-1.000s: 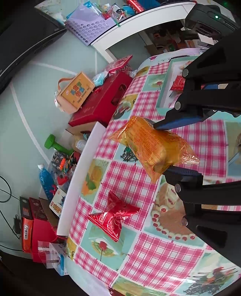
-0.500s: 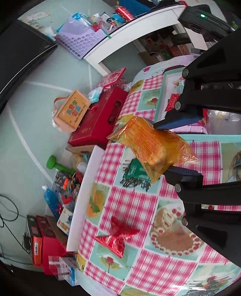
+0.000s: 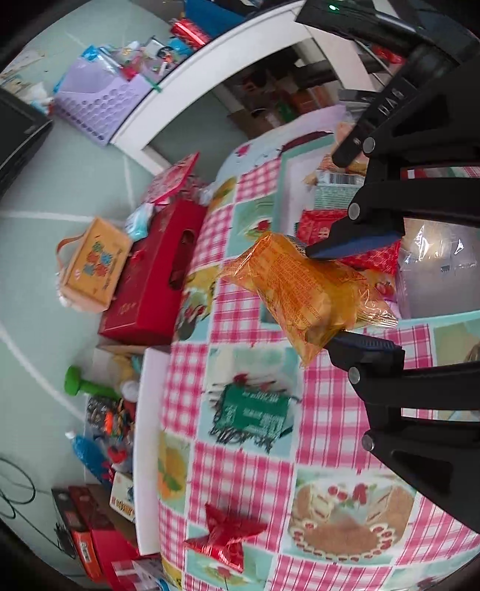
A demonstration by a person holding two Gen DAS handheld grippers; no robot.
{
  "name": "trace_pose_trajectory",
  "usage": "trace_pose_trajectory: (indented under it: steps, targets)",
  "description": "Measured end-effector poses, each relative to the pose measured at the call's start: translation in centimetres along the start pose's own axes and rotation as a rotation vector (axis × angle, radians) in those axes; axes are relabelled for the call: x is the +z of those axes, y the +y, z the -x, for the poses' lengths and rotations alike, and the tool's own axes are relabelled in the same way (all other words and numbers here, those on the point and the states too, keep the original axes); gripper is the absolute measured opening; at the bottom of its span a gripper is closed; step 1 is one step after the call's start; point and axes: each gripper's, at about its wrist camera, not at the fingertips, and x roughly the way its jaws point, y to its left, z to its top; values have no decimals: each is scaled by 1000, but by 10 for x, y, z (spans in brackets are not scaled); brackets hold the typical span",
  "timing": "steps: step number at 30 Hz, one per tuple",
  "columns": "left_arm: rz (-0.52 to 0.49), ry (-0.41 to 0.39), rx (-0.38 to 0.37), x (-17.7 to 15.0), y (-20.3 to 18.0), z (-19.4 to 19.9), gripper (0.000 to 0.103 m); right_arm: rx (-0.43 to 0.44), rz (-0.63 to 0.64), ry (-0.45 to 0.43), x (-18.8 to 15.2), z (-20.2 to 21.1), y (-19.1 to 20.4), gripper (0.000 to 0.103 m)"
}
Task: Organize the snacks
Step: 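Carry the bread bag and jelly cup over the white tray with both tools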
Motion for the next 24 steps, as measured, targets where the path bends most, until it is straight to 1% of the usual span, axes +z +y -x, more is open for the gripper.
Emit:
trace_pose_trajectory:
  steps: [4, 9, 12, 20, 24]
  targets:
    - [-23, 39, -4, -7, -10, -12, 39, -13, -39, 5, 3, -2, -14, 47]
    - [-33, 97, -52, -18, -23, -24, 39, -86, -71, 6, 5, -3, -28, 47]
    - [-40, 116, -66, -22, -30, -30, 40, -98, -90, 19, 6, -6, -37, 47]
    - [-5, 157, -99, -26, -29, -42, 40, -129, -121, 81, 2, -21, -48, 48]
    - [20, 180, -115, -27, -26, -49, 42, -133, -136, 94, 1, -23, -51, 48]
